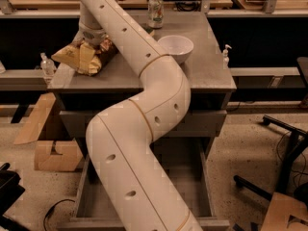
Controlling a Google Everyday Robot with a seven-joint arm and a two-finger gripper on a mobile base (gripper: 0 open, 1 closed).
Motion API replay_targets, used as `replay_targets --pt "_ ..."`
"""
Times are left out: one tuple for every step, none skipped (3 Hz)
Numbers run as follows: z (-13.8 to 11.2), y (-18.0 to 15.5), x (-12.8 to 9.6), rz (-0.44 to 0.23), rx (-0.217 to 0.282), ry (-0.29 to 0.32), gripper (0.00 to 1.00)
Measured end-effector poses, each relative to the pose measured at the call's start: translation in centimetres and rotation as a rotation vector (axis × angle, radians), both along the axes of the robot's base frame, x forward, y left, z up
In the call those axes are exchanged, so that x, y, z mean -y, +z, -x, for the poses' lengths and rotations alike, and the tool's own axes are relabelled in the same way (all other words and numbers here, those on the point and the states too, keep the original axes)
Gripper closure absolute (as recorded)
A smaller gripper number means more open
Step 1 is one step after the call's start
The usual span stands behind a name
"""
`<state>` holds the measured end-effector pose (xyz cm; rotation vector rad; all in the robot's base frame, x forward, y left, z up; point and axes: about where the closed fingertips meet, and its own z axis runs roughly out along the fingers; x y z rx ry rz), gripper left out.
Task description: Place brown chip bag into middle drawer
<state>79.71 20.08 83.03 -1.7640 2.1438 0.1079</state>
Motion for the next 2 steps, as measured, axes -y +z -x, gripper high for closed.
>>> replay_targets --pt "1.1 8.3 5.3 -0.017 0.071 -0.119 1.00" --pt "1.7 11.7 5.9 -0.047 0.111 -0.139 0.82"
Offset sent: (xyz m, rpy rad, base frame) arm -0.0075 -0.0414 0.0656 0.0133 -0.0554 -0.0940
